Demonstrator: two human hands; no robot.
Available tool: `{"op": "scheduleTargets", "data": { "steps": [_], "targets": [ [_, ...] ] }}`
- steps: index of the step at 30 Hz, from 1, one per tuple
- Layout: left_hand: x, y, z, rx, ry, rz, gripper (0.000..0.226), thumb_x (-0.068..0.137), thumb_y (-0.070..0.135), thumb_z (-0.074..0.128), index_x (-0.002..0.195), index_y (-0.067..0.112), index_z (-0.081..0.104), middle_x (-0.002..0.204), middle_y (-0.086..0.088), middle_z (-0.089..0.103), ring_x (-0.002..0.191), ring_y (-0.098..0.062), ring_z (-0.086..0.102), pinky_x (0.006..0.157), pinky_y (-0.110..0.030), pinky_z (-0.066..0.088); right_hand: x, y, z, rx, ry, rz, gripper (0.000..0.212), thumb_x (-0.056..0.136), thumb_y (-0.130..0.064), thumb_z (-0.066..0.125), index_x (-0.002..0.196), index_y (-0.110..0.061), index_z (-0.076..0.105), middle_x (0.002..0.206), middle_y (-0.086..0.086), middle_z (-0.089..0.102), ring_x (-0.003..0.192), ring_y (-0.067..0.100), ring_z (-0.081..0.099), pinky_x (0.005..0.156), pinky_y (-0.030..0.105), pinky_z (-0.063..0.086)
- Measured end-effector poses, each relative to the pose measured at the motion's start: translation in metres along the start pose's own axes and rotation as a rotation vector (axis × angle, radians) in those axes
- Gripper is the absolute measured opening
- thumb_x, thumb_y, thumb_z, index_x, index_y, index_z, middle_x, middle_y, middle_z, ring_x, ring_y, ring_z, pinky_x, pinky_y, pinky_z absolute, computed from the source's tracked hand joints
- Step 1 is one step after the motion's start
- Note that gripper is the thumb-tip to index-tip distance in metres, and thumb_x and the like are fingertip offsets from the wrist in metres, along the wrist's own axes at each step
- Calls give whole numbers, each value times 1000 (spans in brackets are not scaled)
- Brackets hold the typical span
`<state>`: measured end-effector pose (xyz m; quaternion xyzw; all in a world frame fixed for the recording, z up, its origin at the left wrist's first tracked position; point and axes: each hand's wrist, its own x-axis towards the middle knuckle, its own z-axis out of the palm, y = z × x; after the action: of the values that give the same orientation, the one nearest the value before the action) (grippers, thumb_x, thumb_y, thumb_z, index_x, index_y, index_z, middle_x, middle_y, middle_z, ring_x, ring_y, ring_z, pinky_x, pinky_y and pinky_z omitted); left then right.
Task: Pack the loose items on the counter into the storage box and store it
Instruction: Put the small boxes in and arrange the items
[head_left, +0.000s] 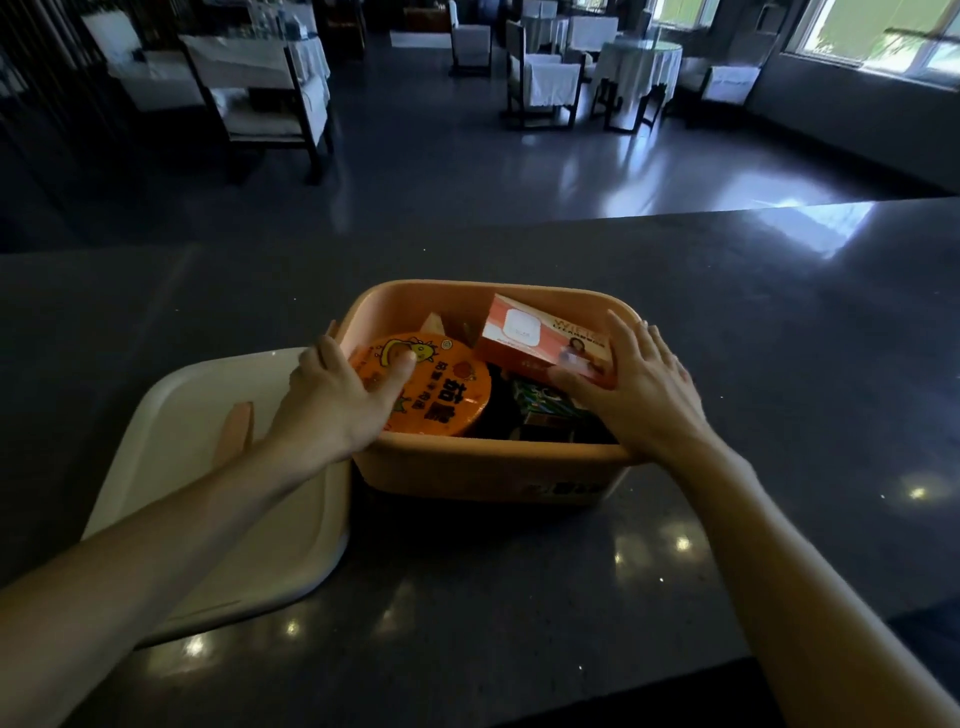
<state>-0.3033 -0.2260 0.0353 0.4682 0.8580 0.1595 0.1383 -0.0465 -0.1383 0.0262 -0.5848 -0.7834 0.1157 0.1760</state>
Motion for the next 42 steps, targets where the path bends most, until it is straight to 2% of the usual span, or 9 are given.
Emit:
{"op": "scheduleTargets", "data": {
  "steps": [4, 7, 12, 19, 24, 30, 35, 38, 42],
  "targets": [
    [-45, 0, 9, 135, -68, 60, 126, 48, 91, -1, 146, 12, -6, 150, -12, 8, 134, -30, 21, 106, -42, 26, 21, 24, -17, 100, -79, -91, 81, 70, -83, 40, 138, -44, 20, 143, 2, 39, 128, 27, 38, 96, 50, 39],
    [-48, -3, 7, 167, -57, 70, 118, 55, 87, -2, 146, 11, -8, 154, -12, 4, 140, -29, 12, 112, -43, 11, 22, 29, -19, 119, -79, -120, 72, 69, -84, 38, 131, -53, 18, 140, 4, 43, 119, 29, 46, 83, 39, 37],
    [-42, -8, 5, -58, -72, 54, 112, 63, 80, 14, 146, 9, -11, 157, -11, -4, 144, -25, 0, 115, -42, 5, 23, 35, -16, 142, -83, -14, 82, 65, -88, 31, 136, -51, 11, 151, 9, 25, 125, 37, 41, 95, 50, 37],
    [-45, -13, 4, -216, -80, 87, 106, 64, 77, 16, 147, 15, -5, 157, -8, -3, 144, -24, 2, 113, -39, 9, 24, 28, -18, 122, -103, -1, 83, 71, -82, 28, 141, -40, 12, 150, 12, 26, 126, 38, 38, 99, 55, 36],
    [-34, -48, -4, -148, 30, 109, 99, 69, 76, 9, 148, 18, 1, 157, -10, -3, 144, -23, -1, 114, -41, 3, 12, -57, -13, 152, 68, -254, 81, 81, -72, 29, 144, -23, 19, 152, 9, 25, 137, 27, 24, 109, 50, 23],
    [-22, -154, -10, -34, 121, 79, 91, 77, 70, 22, 148, 16, 5, 156, -10, 10, 142, -26, 16, 115, -44, 17, -54, -192, 37, 389, -124, -688, 62, 89, -53, 42, 143, -28, 23, 152, 0, 24, 137, 14, 21, 103, 29, 21],
    [-20, -238, -7, 300, -269, -3, 72, 85, 61, 15, 147, 26, 1, 157, 0, -6, 144, -20, -4, 113, -54, 8, -103, -229, 119, 147, -551, -637, 61, 91, -51, 37, 143, -29, 12, 147, 9, 24, 133, 31, 27, 106, 53, 27],
    [-29, -247, -9, 358, -230, 15, 88, 72, 71, 0, 147, 24, 7, 157, 5, 5, 143, -14, 2, 112, -52, 5, -99, -230, 154, 141, -723, -424, 74, 85, -67, 28, 144, -34, -2, 153, 13, 8, 140, 36, 8, 110, 58, 7],
    [-48, -246, -21, 388, -29, 20, 83, 72, 76, 3, 112, 22, 51, 118, 0, 57, 107, -17, 54, 94, -40, 41, -77, -249, 178, 118, -743, -470, 81, 79, -76, 20, 143, -36, -10, 156, 5, 0, 142, 29, -5, 110, 57, -3]
  ]
}}
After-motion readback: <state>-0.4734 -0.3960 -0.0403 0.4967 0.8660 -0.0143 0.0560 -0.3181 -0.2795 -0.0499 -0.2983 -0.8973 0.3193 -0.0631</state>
